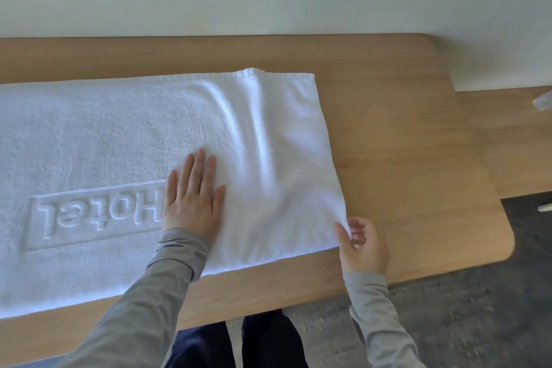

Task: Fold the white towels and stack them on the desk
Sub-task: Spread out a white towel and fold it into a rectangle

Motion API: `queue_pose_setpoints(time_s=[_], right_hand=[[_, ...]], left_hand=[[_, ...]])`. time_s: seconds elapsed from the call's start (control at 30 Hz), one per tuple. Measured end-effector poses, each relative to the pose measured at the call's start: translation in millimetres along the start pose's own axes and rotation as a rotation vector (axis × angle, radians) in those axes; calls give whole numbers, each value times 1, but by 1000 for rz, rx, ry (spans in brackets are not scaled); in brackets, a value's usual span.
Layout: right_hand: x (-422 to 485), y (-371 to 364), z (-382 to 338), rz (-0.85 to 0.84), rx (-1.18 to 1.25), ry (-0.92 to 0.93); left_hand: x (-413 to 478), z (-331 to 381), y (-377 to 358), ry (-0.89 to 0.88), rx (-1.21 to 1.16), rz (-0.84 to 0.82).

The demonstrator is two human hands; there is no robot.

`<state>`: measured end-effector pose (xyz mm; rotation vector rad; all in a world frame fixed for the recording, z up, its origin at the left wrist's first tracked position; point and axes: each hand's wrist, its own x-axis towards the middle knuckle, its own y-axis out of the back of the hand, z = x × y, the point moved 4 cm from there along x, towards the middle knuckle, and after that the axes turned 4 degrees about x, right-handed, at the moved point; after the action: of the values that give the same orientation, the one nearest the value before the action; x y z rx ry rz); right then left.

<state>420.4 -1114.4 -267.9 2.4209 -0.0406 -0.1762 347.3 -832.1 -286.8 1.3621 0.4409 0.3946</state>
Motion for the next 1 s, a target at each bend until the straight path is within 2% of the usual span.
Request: queue_pose_setpoints(time_s=[0.13, 0.37, 0.57, 0.83, 1.0], right_hand=[[5, -9, -2, -58, 129, -157], [14, -9, -7, -229, 31, -117], [9, 1, 1, -112, 92, -118], [14, 1, 2, -165, 194, -176], [7, 2, 6, -161, 172, -205]], left_hand=[[1, 0, 0, 1, 0, -13], [1, 0, 1, -1, 4, -11], [1, -3, 2, -25, -20, -1], [1, -1, 2, -25, 9, -14], [-1, -2, 2, -18, 2, -11]])
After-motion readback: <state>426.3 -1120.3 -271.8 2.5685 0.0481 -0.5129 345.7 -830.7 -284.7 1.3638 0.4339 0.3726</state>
